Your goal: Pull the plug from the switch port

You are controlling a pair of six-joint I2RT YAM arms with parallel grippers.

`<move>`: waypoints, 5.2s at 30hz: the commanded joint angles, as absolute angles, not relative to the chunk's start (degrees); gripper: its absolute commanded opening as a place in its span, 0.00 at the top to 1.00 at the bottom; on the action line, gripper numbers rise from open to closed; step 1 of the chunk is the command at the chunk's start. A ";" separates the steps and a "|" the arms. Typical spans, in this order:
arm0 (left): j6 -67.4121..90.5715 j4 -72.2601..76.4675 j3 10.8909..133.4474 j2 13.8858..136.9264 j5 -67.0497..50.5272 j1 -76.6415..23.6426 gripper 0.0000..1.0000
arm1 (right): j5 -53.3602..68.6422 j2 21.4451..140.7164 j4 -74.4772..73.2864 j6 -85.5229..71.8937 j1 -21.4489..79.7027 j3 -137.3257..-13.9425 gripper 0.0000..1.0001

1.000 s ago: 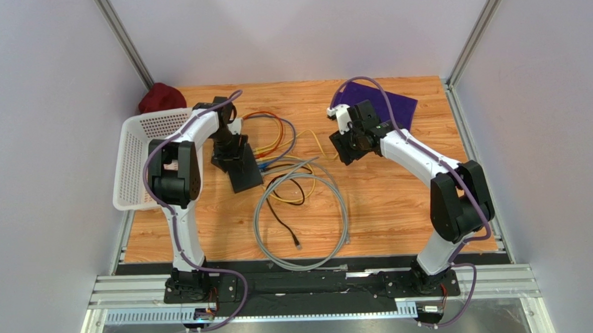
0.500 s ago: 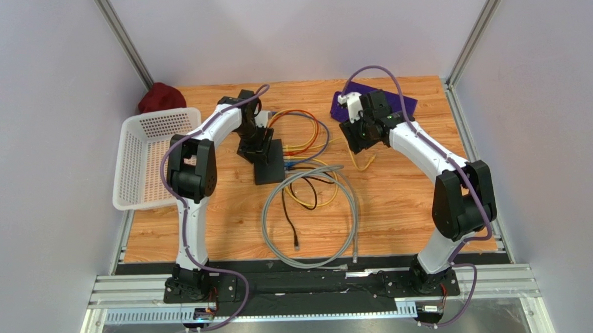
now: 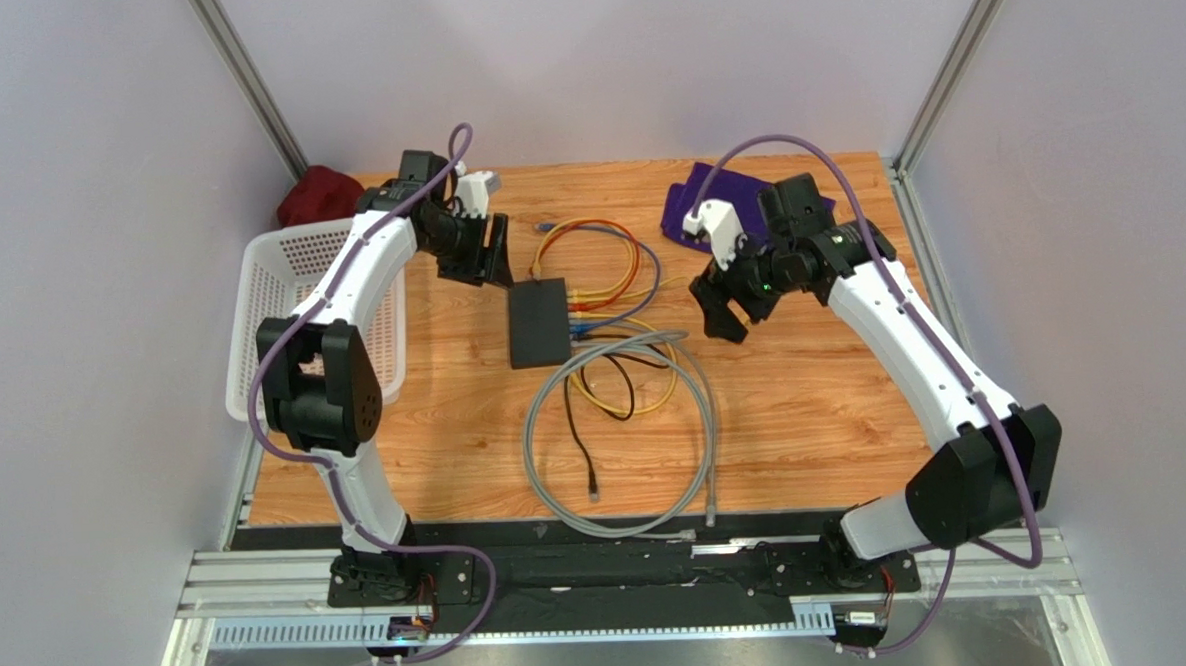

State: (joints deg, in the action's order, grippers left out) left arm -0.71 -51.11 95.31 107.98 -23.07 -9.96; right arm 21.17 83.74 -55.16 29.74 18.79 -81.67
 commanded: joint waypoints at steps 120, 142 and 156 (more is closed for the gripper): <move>-2.29 -51.77 89.65 103.89 -28.48 -8.61 0.30 | 10.22 103.65 -72.32 55.03 10.10 -123.43 0.10; -1.32 -39.03 87.81 101.52 -22.59 -8.26 0.30 | -6.97 115.23 -48.26 18.37 13.27 -113.37 0.11; -7.28 -53.83 87.88 102.21 -21.73 -4.49 0.02 | 10.28 113.73 -50.52 58.08 26.98 -130.07 0.00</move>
State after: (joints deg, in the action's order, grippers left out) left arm -1.10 -44.12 84.60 103.57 -24.45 -6.37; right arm 6.52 116.11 -51.94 46.00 27.03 -131.20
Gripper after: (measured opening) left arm 0.959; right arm 0.990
